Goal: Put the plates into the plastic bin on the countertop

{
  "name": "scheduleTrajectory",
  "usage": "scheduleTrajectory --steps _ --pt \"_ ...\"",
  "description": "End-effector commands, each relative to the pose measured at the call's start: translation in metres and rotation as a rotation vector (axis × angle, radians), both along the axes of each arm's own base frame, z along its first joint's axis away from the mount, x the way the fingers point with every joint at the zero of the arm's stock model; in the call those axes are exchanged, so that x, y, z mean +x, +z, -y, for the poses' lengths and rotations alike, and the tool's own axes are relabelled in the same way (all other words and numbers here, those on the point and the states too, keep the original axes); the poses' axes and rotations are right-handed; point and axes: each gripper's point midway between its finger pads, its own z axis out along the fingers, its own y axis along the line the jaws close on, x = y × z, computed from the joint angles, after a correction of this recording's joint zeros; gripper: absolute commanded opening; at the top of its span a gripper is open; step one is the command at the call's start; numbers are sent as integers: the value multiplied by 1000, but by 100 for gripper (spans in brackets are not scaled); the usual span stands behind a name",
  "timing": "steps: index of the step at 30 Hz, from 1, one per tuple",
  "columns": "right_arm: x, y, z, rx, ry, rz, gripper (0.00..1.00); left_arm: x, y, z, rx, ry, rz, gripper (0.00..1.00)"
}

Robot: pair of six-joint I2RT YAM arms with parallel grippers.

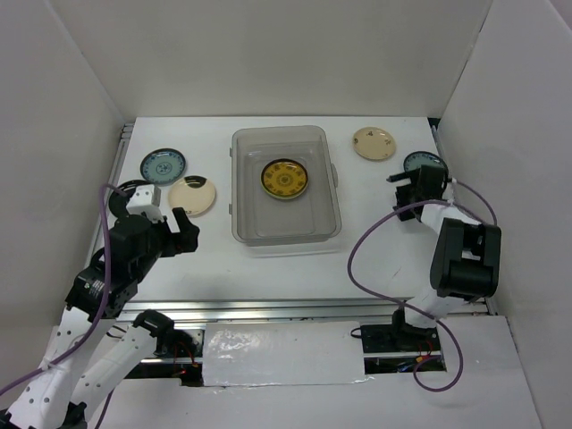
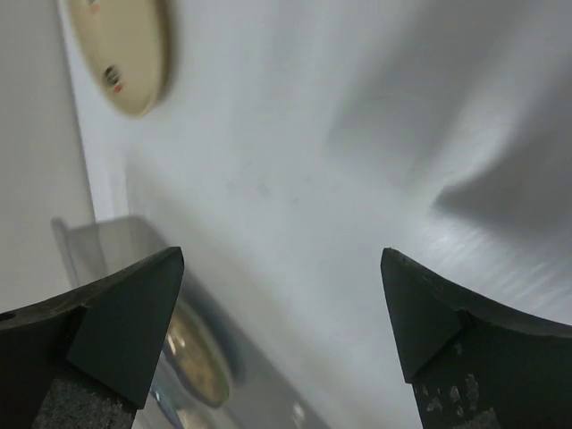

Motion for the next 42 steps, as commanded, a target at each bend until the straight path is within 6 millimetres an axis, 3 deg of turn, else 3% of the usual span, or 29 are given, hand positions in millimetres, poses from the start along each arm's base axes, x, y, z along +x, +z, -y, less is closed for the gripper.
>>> scheduleTrajectory --steps 1,2,3,12,13,18,26,33,37,42 --pt "27 27 20 59 -84 272 99 6 7 5 -31 -7 34 99" --pt "28 21 31 66 -108 285 98 5 8 5 -31 -11 39 99" --pt "35 32 35 68 -113 364 98 4 8 7 -36 -21 42 99" --pt "37 -11 75 198 -351 423 95 5 7 15 -35 -74 37 99" --pt "38 -22 78 207 -364 402 95 5 7 16 -35 -80 37 99" --pt "40 -44 101 208 -435 324 92 4 9 17 -39 -87 48 99" --pt "48 -57 127 176 -511 254 88 2 12 15 -45 -84 62 99" --pt "66 -66 137 182 -516 207 67 2 13 16 -46 -89 63 99" --pt "72 -67 139 181 -516 175 60 1 13 15 -45 -84 64 99" --pt "78 -67 140 192 -496 162 31 0 15 13 -48 -77 76 99"
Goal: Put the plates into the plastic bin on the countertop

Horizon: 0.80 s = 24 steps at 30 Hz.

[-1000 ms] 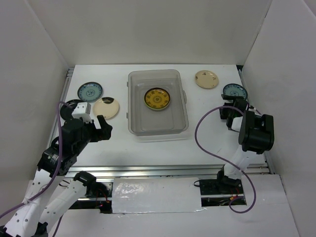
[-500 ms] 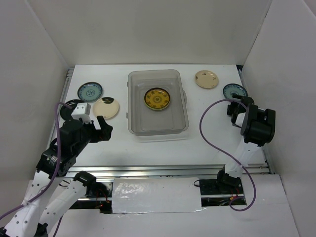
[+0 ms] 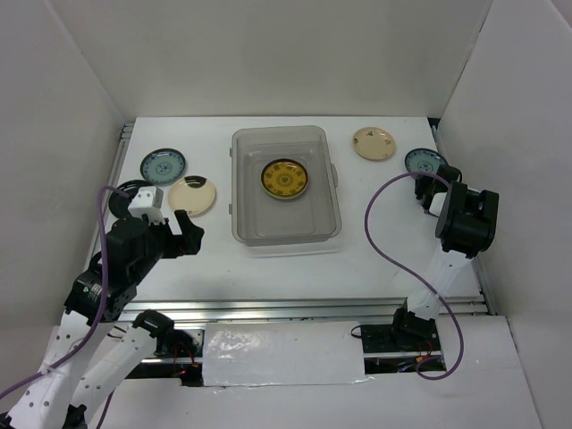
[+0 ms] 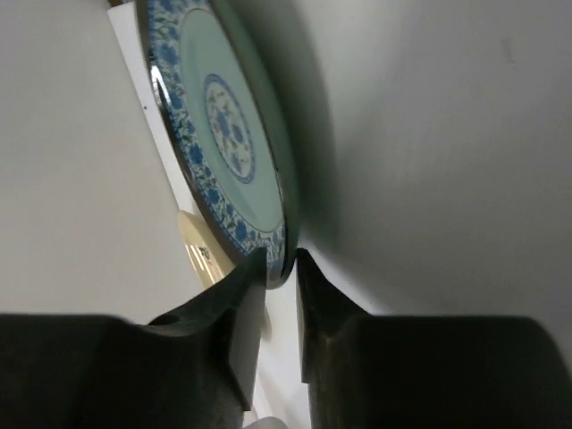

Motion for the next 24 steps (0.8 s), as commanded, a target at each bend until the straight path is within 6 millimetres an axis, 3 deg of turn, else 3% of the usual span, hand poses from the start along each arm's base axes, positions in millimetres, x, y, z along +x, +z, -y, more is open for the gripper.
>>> scheduleTrajectory --steps 1,5,8,11,15,16,17,19,21,24 --pt "-2 -8 6 6 -3 -38 25 3 13 -1 -11 1 58 99" --pt "-5 -9 0 31 15 -36 0 3 13 -2 -10 4 59 99" --pt "-8 6 -3 36 8 19 0 3 12 -2 -7 7 55 99" --pt "-10 35 -11 37 26 94 0 3 12 -2 -9 9 55 99" --pt "-13 97 -27 -21 82 206 0 2 16 -7 -15 34 72 99" --pt "-14 104 -34 -28 103 196 0 1 16 -8 -15 42 74 99" --pt "-15 127 -41 -56 128 221 0 0 17 -10 -22 54 78 99" --pt "-15 145 -55 -111 199 184 0 0 18 -18 -17 103 84 99" --pt "-11 172 -80 -181 294 185 0 1 19 -34 -10 201 81 99" --pt "-13 172 -125 -225 448 125 0 3 14 -53 10 328 47 99"
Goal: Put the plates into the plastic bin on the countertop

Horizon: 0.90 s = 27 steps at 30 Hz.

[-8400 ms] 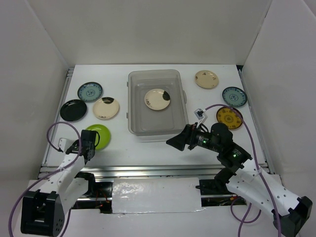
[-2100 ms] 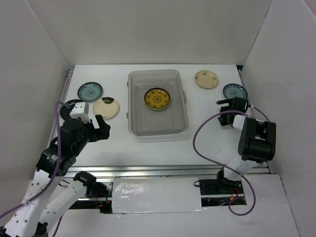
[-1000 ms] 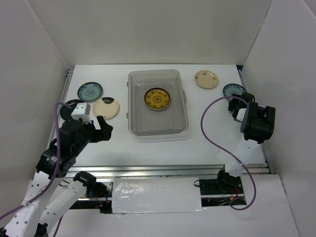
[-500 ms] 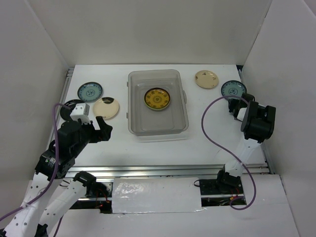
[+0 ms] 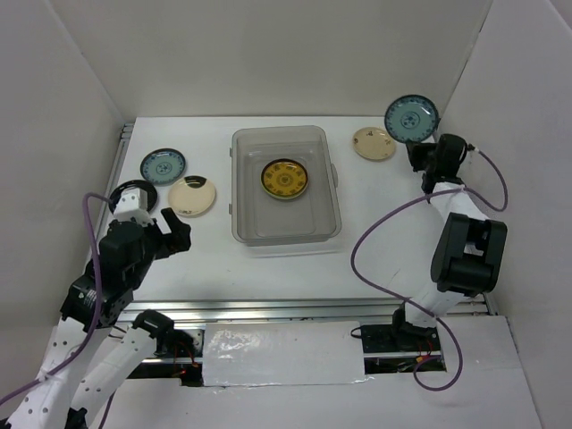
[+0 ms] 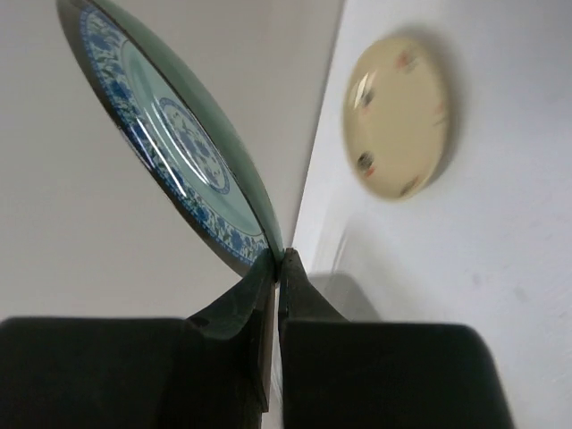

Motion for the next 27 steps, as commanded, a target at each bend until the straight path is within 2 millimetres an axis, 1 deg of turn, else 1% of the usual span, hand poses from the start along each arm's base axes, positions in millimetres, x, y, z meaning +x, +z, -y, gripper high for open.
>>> scheduleTrajectory --steps 1,2,3,4,5,6,7,8,9,10,11,12,13,14,15,16,17,18,19,22,25,27 --pt "-3 19 -66 -116 257 -39 0 6 6 -33 12 209 -5 99" --pt "-3 18 -94 -151 350 -50 0 10 3 -36 16 239 -31 99" --pt "-1 27 -111 -176 402 -41 0 12 -1 -44 18 278 -51 99" --pt "-4 17 -130 -184 470 -75 0 17 -7 -39 13 256 -88 99" --pt "-7 15 -160 -224 551 -83 0 21 -11 -36 4 235 -106 99" --pt "-7 17 -179 -244 598 -83 0 28 -13 -39 -8 245 -111 99" --pt "-6 3 -193 -245 643 -119 0 32 -20 -37 -11 220 -148 99" --pt "-8 -2 -207 -245 691 -129 0 34 -23 -40 -11 231 -162 99" --pt "-9 -1 -229 -243 745 -118 0 35 -24 -52 -13 273 -169 99" --pt "-8 -18 -239 -228 783 -152 0 37 -25 -54 -16 268 -170 99" --pt "-9 -23 -249 -224 815 -164 0 37 -26 -57 -21 276 -166 99" --pt "-9 -21 -265 -235 850 -149 0 37 -26 -61 -26 290 -166 99" --pt "-8 -36 -272 -232 872 -191 0 37 -26 -61 -31 293 -158 99" --pt "-7 -42 -279 -245 896 -204 0 35 -26 -65 -24 319 -156 99" --pt "-6 -38 -288 -246 923 -212 0 34 -26 -69 -22 338 -154 99" --pt "-6 -59 -298 -240 952 -260 0 32 -24 -71 -25 356 -147 99" --pt "-6 -64 -303 -240 973 -276 0 30 -24 -73 -22 373 -149 99" --pt "-2 -61 -309 -247 986 -271 0 30 -24 -73 -25 372 -146 99" --pt "-6 -76 -313 -238 1000 -313 0 30 -23 -73 -24 368 -145 99" --pt "-7 -87 -315 -233 1009 -331 0 31 -26 -75 -15 378 -157 99" --pt "-12 -91 -318 -236 1023 -337 1 34 -29 -73 -13 363 -173 99" --pt "-16 -91 -322 -243 1043 -334 3 34 -29 -81 -17 391 -175 99"
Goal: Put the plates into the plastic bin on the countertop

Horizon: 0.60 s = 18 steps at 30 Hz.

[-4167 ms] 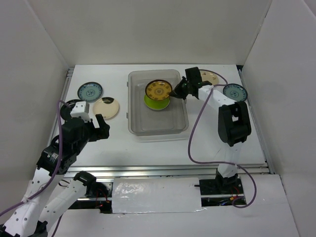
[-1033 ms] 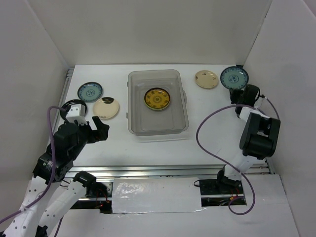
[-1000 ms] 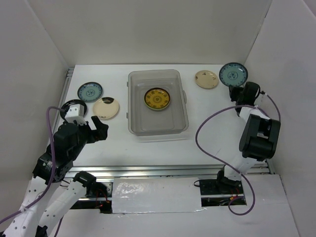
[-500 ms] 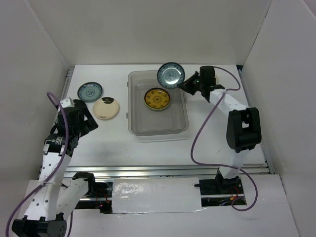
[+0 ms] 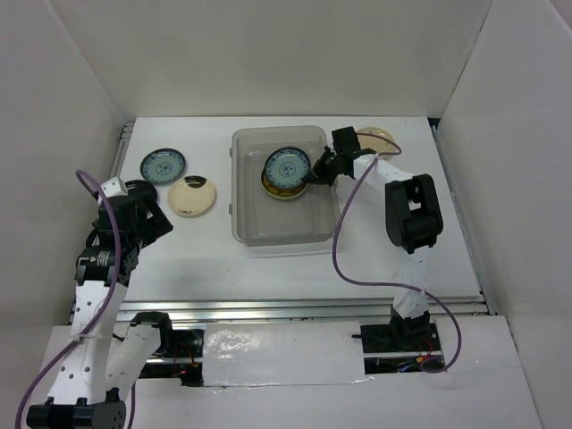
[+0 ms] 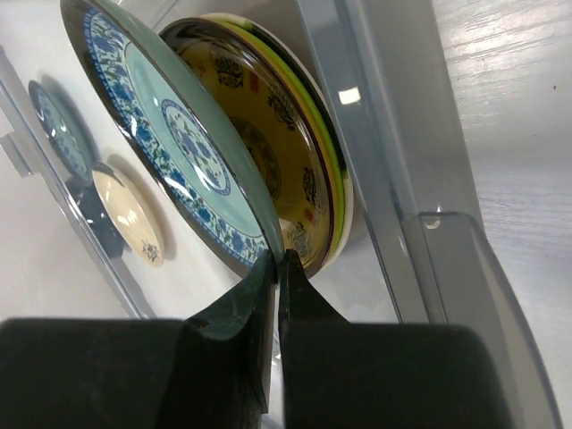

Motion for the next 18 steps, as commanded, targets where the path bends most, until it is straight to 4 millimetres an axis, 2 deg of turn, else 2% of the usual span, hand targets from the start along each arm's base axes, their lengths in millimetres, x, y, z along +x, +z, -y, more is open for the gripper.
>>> scheduleTrajectory --steps 1,2,3,4,5,6,8,9,12,13,14,15,16,18 --pt "1 25 -11 16 58 64 6 8 10 -7 -2 23 43 99" --pt "-1 26 -11 13 64 69 13 9 9 -7 -3 21 42 99" --pt "-5 24 -13 18 70 73 30 9 9 -8 -5 25 44 99" --pt "-7 33 -14 26 76 92 35 9 10 -8 -4 24 45 99" --pt "-15 30 -16 35 86 80 41 9 9 -9 -5 29 43 99" --pt "-17 41 -18 37 98 109 55 10 8 -9 -7 27 37 99" --pt "-23 47 -21 29 117 122 70 11 6 -9 -10 24 24 99" --pt "-28 55 -25 18 133 138 100 12 4 -9 -14 25 13 99" --pt "-33 68 -25 -71 151 181 100 20 0 2 -97 9 -6 99" --pt "-42 82 -30 -90 169 215 100 24 -6 9 -146 11 -15 99" --pt "-46 87 -29 -107 165 231 100 28 -7 14 -186 6 -7 99" --pt "-49 101 -24 -136 146 268 100 31 -10 16 -236 41 -3 99" --pt "-57 107 -28 -160 168 291 100 34 -14 16 -259 63 -3 99" --pt "-68 119 -21 -212 163 313 100 42 -17 13 -317 133 21 99"
